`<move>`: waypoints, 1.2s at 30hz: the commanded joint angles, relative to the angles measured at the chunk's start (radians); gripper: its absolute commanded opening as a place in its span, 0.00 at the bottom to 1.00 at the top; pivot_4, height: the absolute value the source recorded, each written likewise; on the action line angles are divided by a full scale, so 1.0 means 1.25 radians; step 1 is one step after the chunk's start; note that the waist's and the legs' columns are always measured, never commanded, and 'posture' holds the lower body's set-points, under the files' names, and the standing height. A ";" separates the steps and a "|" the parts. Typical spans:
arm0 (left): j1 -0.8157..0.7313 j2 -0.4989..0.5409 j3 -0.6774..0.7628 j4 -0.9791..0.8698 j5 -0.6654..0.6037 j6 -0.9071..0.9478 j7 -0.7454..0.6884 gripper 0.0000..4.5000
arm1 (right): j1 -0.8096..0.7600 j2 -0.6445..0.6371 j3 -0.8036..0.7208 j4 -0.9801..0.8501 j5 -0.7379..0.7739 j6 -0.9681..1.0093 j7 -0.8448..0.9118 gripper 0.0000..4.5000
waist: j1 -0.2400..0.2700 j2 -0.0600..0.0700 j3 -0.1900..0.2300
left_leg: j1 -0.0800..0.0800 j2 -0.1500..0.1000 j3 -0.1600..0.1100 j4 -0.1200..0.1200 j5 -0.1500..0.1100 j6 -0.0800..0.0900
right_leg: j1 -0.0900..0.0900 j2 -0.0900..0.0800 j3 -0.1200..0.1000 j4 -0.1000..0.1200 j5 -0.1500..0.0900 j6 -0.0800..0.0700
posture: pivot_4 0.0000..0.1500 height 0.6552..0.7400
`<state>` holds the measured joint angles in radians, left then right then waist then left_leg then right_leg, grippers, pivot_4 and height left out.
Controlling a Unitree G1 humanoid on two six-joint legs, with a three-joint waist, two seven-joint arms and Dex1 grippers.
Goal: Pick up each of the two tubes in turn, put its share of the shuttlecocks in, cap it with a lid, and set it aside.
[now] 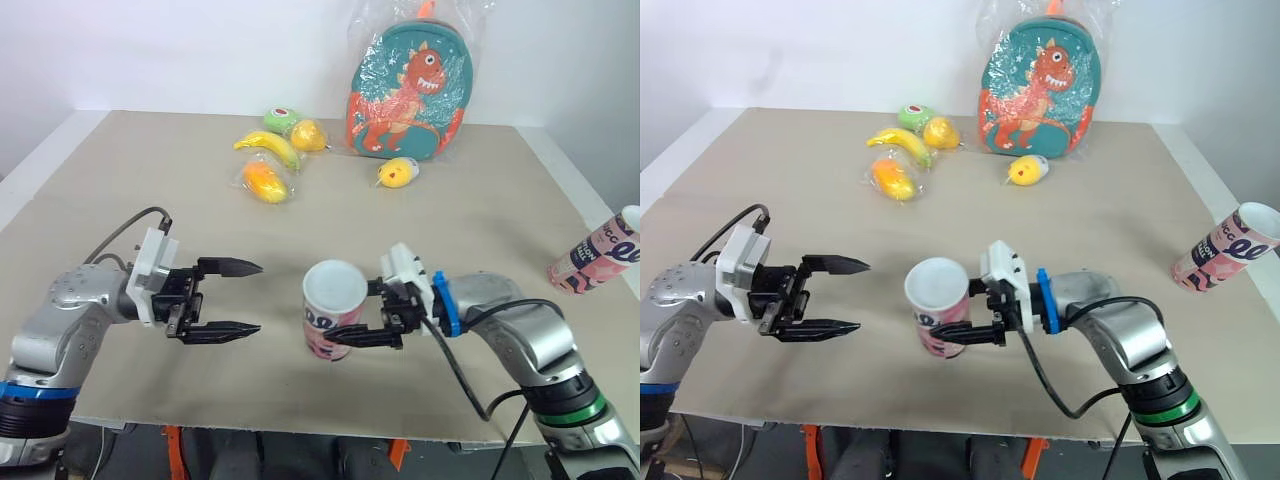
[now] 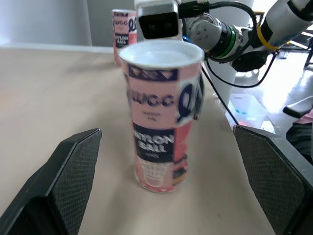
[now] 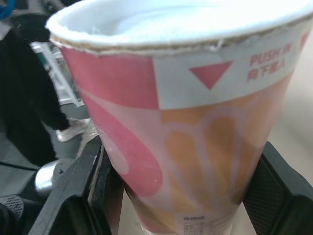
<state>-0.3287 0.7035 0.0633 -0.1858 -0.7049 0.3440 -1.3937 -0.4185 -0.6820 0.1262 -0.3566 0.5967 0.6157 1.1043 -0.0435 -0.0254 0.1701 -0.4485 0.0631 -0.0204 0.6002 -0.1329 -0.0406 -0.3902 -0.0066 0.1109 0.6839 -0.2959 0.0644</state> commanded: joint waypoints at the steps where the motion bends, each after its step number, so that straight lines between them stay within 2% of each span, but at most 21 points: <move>1: -0.076 -0.043 -0.024 0.027 0.007 -0.013 0.010 1.00 | 0.020 -0.027 -0.154 -0.036 0.047 0.014 -0.066 0.69 | 0.004 0.000 0.000 | 0.000 0.000 0.000 0.000 0.000 0.000 | 0.000 0.000 0.000 0.000 0.000 0.000 | 1.00 1.00; 7: -0.203 -0.154 -0.051 0.112 0.026 -0.009 0.078 1.00 | 0.100 -0.021 -0.455 0.068 0.043 0.024 -0.285 0.69 | 0.013 -0.002 0.001 | -0.002 -0.001 -0.001 0.001 0.000 0.000 | 0.000 0.000 0.000 -0.001 0.001 0.003 | 1.00 1.00; 12: -0.228 -0.196 -0.084 0.157 0.062 -0.036 0.064 1.00 | 0.128 -0.005 -0.537 0.149 0.018 0.010 -0.393 0.69 | 0.002 0.001 0.001 | -0.002 -0.002 -0.001 0.000 -0.001 0.002 | 0.000 0.000 0.001 -0.002 0.002 -0.002 | 1.00 1.00; 18: -0.255 -0.233 -0.116 0.226 0.105 -0.086 0.028 1.00 | 0.127 0.002 -0.564 0.195 0.007 0.012 -0.472 0.69 | -0.002 0.003 0.002 | -0.002 -0.002 -0.001 0.000 -0.001 0.002 | 0.000 0.000 0.001 -0.002 0.003 -0.001 | 1.00 1.00; 32: -0.302 -0.282 -0.114 0.295 0.148 -0.117 0.046 1.00 | 0.106 -0.022 -0.507 0.357 -0.095 -0.045 -0.484 0.69 | -0.002 0.003 0.001 | -0.001 -0.002 -0.001 0.001 -0.001 0.002 | 0.002 0.000 0.001 -0.002 0.003 0.000 | 1.00 1.00; 33: -0.305 -0.285 -0.113 0.300 0.152 -0.121 0.056 1.00 | 0.104 -0.017 -0.512 0.366 -0.078 -0.036 -0.472 0.83 | -0.002 0.003 0.001 | -0.001 -0.002 -0.001 0.001 -0.001 0.002 | 0.002 0.000 0.001 -0.002 0.003 0.000 | 1.00 1.00; 35: -0.312 -0.291 -0.108 0.307 0.156 -0.121 0.071 1.00 | 0.110 -0.014 -0.515 0.363 -0.060 -0.032 -0.447 0.91 | -0.002 0.003 0.001 | 0.000 -0.002 -0.001 0.001 -0.001 0.002 | 0.003 0.000 0.001 -0.002 0.003 0.001 | 1.00 1.00; 36: -0.315 -0.293 -0.106 0.309 0.155 -0.119 0.075 1.00 | 0.111 -0.014 -0.514 0.363 -0.063 -0.032 -0.449 0.99 | -0.002 0.003 0.001 | 0.000 -0.002 -0.001 0.001 -0.001 0.002 | 0.003 0.000 0.001 -0.002 0.003 0.001 | 1.00 1.00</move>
<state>-0.6937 0.3386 -0.0898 0.2079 -0.5112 0.2100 -1.3145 -0.2800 -0.6889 -0.5084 0.1022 0.5023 0.5744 0.5289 -0.0464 -0.0214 0.1719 -0.4489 0.0602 -0.0215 0.6018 -0.1336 -0.0383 -0.3870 -0.0065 0.1125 0.6819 -0.2927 0.0667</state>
